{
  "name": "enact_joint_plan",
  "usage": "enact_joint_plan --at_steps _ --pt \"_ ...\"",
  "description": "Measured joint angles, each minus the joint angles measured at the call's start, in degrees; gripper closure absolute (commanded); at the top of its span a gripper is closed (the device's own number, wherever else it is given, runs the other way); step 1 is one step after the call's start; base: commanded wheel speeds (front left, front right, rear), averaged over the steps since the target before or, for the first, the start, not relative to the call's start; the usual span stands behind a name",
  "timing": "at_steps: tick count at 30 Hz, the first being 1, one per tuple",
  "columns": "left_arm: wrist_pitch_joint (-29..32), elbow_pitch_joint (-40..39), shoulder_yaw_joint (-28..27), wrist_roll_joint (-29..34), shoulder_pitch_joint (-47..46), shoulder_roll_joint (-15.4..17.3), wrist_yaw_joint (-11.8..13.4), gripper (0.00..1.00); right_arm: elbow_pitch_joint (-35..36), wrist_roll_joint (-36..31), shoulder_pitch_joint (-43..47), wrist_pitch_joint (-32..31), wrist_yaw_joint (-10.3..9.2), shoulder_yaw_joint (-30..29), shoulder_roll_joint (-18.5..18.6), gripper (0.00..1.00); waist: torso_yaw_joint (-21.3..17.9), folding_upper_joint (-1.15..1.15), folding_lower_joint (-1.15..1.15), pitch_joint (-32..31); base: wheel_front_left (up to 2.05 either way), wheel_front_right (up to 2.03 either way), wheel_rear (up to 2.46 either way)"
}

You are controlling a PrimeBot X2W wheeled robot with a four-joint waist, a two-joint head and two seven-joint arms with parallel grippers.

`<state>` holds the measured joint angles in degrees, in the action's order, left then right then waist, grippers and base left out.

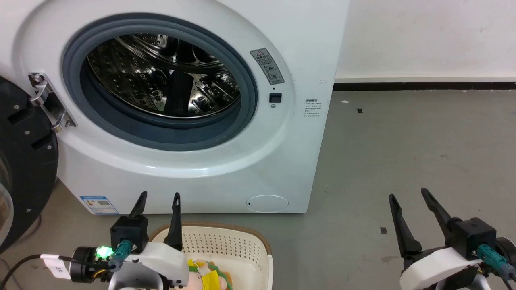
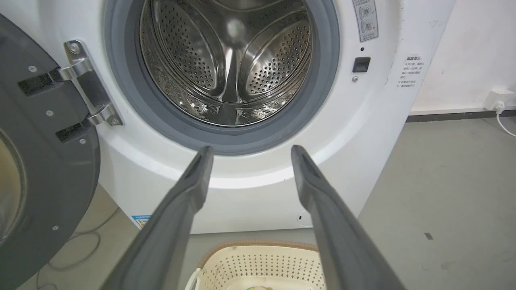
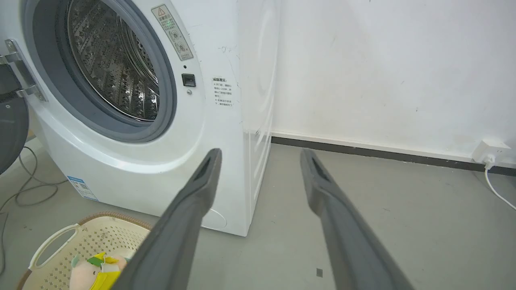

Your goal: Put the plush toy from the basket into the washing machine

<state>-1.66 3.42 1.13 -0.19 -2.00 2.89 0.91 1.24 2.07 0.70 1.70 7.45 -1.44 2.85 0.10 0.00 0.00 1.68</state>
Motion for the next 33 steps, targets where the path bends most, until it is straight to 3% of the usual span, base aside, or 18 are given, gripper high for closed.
enact_joint_plan --at_steps 11,33 --pt "0.2 10.0 1.5 -2.1 -6.8 0.1 -2.1 0.00 1.8 1.2 -2.5 1.3 0.00 -0.8 0.0 0.00 -0.4 0.00 0.00 5.1 0.00 0.00 0.00" --pt "4.7 25.3 3.8 -5.6 -18.1 1.8 -2.7 0.00 5.8 3.2 -7.2 4.0 0.00 -3.7 0.0 0.00 -1.0 0.00 0.01 19.6 0.00 0.00 0.00"
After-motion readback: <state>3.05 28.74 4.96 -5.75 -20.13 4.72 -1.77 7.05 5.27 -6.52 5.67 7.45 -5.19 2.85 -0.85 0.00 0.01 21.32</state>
